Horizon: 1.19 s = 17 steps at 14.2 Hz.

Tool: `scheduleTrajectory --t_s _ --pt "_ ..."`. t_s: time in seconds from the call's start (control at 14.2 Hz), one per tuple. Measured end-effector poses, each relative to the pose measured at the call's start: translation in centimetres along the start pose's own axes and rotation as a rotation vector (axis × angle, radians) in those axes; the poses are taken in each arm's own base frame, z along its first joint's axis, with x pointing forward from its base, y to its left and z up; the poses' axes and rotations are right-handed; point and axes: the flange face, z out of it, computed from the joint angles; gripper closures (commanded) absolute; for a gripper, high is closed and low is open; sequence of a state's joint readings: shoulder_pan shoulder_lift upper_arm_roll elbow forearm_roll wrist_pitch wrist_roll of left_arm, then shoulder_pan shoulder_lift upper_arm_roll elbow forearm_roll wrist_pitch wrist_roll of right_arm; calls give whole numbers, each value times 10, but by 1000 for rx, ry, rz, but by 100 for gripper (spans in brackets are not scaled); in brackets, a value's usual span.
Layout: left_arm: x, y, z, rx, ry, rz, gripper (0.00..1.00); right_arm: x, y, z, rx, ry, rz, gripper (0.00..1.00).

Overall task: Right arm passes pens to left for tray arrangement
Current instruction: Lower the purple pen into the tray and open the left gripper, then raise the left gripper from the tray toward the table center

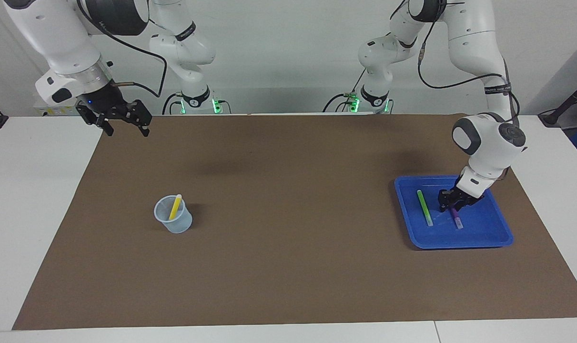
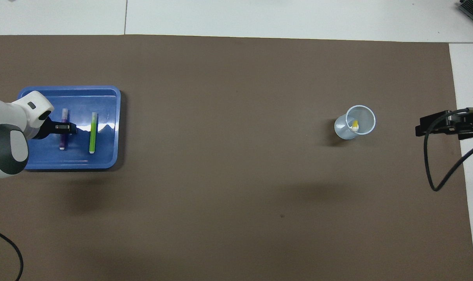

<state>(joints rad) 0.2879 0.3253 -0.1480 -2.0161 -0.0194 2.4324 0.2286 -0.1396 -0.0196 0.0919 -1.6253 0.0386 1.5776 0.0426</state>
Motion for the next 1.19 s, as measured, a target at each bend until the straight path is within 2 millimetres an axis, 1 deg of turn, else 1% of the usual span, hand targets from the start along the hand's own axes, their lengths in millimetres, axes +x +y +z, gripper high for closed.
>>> scheduleTrajectory --t_s 0.07,0.21,0.35,0.49,0.56,0.63,0.91,1.05,1.19 --pt "3 -1 -4 -1 -4 0 49 0 0 0 0 0 0 0" --pt "13 -2 -22 -7 -25 2 49 0 0 0 0 0 0 0" --pt "26 -2 -49 -16 -56 6 49 0 0 0 0 -3 -8 0" --pt "35 4 -77 -24 -86 -18 49 0 0 0 0 -3 -15 0" --pt "38 12 -90 -25 -98 -50 49 0 0 0 0 -3 -15 0" --pt "40 23 -101 -25 -109 -84 49 0 0 0 0 -3 -15 0" --pt "33 91 -149 -17 -146 -229 47 0 0 0 0 -3 -22 0" --pt "29 112 -165 -48 -151 -326 46 0 1 0 0 -3 -55 0" --pt "28 126 -172 -105 -161 -454 45 0 4 0 0 -2 -82 0"
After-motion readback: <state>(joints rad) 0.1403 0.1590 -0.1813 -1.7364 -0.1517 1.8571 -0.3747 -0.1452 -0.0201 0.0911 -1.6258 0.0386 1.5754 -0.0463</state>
